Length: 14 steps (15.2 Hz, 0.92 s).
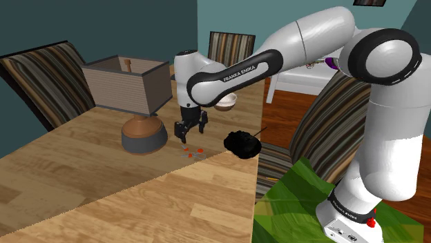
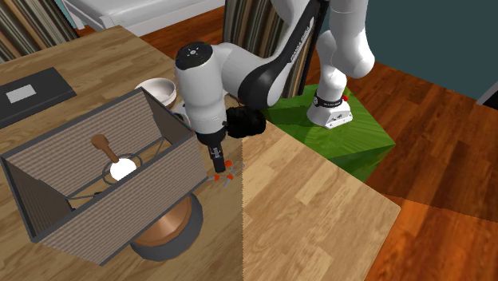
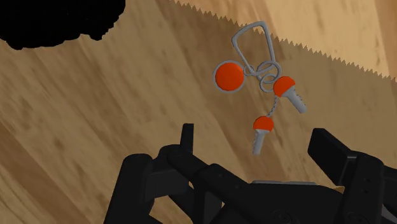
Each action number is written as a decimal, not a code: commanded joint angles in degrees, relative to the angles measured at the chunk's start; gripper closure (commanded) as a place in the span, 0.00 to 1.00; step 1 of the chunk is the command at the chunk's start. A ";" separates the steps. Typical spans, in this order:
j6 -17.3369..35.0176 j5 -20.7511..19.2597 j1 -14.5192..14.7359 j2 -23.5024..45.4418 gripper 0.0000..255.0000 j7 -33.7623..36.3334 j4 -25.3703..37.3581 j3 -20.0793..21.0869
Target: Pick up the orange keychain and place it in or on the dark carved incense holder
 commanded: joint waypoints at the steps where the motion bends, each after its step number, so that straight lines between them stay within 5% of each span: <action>1: 0.23 -1.38 1.56 4.05 0.00 1.52 3.62 0.21; 14: 4.97 -2.81 2.30 7.76 0.00 2.52 2.42 -0.33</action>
